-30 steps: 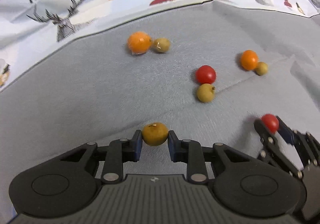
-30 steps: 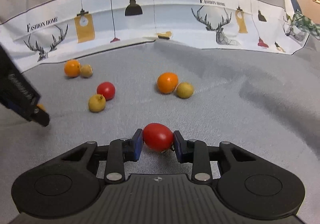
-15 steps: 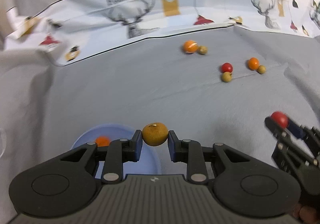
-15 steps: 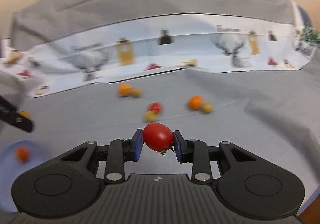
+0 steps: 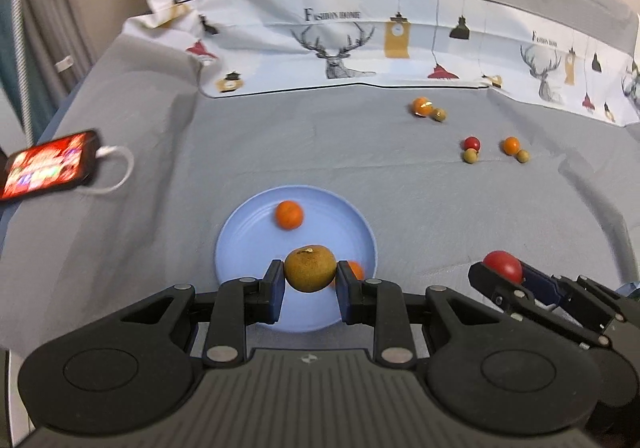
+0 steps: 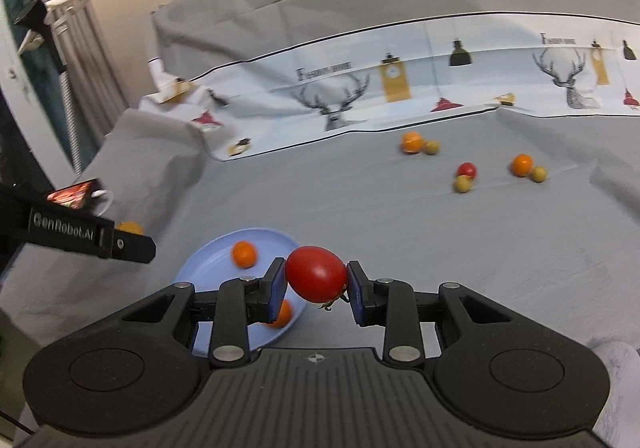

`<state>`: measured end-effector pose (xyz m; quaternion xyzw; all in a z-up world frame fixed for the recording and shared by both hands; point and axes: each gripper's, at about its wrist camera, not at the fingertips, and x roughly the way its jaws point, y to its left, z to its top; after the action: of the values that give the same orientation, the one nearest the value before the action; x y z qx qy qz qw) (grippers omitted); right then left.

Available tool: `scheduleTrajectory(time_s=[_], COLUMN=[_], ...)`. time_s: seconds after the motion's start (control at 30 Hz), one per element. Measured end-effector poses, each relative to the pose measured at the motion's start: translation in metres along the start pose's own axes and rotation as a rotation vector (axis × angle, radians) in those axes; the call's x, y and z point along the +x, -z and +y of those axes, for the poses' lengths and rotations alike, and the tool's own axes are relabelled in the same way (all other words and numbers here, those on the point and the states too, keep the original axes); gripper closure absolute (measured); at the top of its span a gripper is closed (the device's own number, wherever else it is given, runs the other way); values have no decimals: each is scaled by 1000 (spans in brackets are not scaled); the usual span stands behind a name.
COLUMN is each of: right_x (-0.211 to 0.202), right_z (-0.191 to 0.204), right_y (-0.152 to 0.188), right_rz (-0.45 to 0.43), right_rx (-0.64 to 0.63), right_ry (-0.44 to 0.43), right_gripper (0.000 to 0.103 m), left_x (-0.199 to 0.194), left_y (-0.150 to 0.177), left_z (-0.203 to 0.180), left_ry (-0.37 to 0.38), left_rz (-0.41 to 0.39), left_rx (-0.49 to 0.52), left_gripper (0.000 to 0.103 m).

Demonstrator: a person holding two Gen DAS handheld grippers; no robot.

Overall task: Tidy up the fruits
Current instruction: 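Carry both fruits over the blue plate and release them onto it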

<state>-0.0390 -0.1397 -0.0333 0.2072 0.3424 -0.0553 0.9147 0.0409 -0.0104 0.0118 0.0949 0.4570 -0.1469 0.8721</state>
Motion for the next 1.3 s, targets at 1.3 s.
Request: scheduleTrajectory(time_s=[1.3], right_x=[46], right_z=[37], right_y=[-3], right_rz=[145], right_rx=[-98], right_ry=[-13], right_gripper=[69], left_x=[51], left_y=[-2], left_z=[56], left_ry=[4], left_rz=[93], left_rx=[-118], left_gripper=[73])
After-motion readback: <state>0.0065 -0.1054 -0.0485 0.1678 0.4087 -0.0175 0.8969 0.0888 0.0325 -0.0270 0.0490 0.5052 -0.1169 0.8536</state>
